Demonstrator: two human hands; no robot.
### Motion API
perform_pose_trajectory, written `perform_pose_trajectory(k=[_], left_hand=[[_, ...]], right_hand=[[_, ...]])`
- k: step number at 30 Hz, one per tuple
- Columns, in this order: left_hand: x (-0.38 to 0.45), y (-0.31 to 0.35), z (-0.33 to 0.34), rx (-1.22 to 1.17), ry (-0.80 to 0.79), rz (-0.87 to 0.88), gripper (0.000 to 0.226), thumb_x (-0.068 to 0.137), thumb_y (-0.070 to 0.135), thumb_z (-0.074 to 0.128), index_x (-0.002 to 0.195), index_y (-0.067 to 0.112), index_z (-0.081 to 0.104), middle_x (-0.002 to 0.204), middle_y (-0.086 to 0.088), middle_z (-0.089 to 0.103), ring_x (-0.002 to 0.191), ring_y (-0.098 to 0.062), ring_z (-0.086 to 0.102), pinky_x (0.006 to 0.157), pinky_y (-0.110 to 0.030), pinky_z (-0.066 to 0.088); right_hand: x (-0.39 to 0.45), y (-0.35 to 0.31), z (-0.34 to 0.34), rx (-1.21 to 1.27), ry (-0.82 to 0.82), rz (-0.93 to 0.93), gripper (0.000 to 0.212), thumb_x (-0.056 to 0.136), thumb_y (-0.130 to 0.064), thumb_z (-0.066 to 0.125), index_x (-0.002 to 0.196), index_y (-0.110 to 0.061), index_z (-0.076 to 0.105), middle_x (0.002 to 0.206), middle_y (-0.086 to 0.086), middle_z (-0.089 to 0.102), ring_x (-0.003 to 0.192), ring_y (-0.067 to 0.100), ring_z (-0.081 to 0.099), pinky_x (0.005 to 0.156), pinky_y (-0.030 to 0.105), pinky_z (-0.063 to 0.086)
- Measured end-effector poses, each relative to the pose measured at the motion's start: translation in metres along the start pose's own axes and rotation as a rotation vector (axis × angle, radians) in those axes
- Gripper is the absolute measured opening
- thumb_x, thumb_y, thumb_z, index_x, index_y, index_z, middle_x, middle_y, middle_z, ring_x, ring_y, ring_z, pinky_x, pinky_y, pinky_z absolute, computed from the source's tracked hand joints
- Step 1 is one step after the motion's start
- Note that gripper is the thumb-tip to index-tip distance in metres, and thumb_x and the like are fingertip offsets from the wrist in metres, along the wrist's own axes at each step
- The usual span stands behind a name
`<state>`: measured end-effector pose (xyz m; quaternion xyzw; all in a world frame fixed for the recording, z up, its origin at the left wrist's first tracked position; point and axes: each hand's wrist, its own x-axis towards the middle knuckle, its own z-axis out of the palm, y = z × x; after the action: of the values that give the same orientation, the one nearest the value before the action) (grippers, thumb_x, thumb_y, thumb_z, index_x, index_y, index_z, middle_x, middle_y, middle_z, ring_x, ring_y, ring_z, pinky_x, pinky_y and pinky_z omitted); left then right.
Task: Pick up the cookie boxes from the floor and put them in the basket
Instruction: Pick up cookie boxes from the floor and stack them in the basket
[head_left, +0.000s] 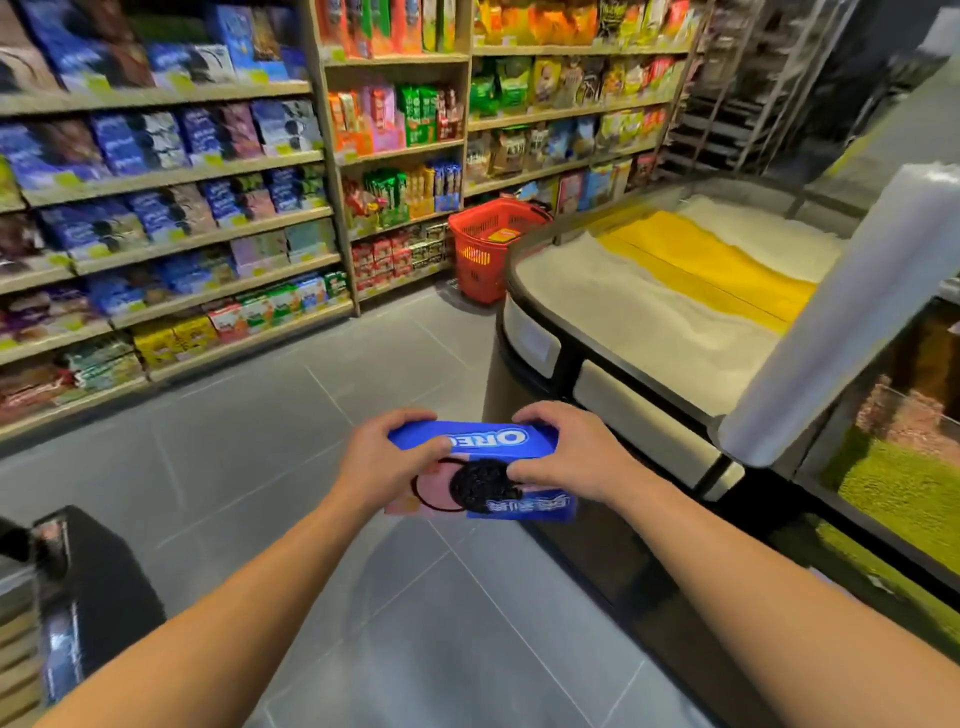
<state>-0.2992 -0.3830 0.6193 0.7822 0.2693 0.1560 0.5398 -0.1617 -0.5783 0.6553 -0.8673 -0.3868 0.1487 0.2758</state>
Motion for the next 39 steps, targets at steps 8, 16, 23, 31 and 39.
perform_pose_trajectory(k=[8, 16, 23, 31, 39], left_hand=[[0.103, -0.017, -0.036, -0.228, 0.062, -0.119, 0.023, 0.078, 0.013, 0.078, 0.099, 0.019, 0.07, 0.074, 0.002, 0.071, 0.056, -0.007, 0.065, 0.06, -0.014, 0.052], [0.249, -0.017, -0.053, -0.297, 0.131, -0.219, 0.024, 0.081, 0.013, 0.075, 0.103, 0.012, 0.069, 0.07, -0.001, 0.07, 0.052, -0.009, 0.065, 0.056, -0.017, 0.053], [0.369, -0.014, -0.078, -0.359, 0.087, -0.242, 0.025, 0.086, 0.023, 0.069, 0.11, 0.018, 0.067, 0.081, -0.003, 0.075, 0.077, -0.021, 0.073, 0.066, -0.029, 0.056], [0.544, -0.044, -0.129, -0.17, 0.06, -0.141, 0.028, 0.078, 0.042, 0.075, 0.103, 0.034, 0.064, 0.102, 0.002, 0.069, 0.081, -0.015, 0.071, 0.071, -0.035, 0.059], [0.725, -0.045, -0.175, -0.091, -0.083, -0.105, 0.038, 0.064, 0.058, 0.069, 0.097, 0.039, 0.064, 0.102, 0.005, 0.069, 0.086, -0.014, 0.069, 0.077, -0.04, 0.059]], right_hand=[[0.116, 0.006, 0.036, 0.46, 0.221, 0.106, 0.104, 0.056, -0.043, 0.083, 0.146, -0.031, 0.032, 0.144, -0.009, 0.04, 0.129, 0.007, 0.044, 0.098, 0.015, 0.039], [0.279, 0.02, 0.035, 0.637, 0.226, 0.211, 0.087, 0.057, -0.058, 0.076, 0.133, -0.031, 0.046, 0.114, -0.007, 0.062, 0.091, 0.0, 0.064, 0.076, 0.012, 0.043], [0.403, 0.021, 0.015, 0.686, 0.201, 0.269, 0.054, 0.071, -0.051, 0.079, 0.116, -0.033, 0.055, 0.104, -0.002, 0.068, 0.083, 0.014, 0.071, 0.078, 0.037, 0.059], [0.571, -0.002, 0.023, 0.791, 0.245, 0.346, 0.046, 0.08, -0.04, 0.077, 0.118, -0.03, 0.053, 0.101, 0.003, 0.069, 0.071, 0.019, 0.074, 0.064, 0.032, 0.06], [0.717, -0.015, 0.023, 0.893, 0.319, 0.476, 0.047, 0.075, -0.044, 0.08, 0.112, -0.033, 0.052, 0.106, 0.011, 0.07, 0.077, 0.028, 0.074, 0.074, 0.052, 0.06]])
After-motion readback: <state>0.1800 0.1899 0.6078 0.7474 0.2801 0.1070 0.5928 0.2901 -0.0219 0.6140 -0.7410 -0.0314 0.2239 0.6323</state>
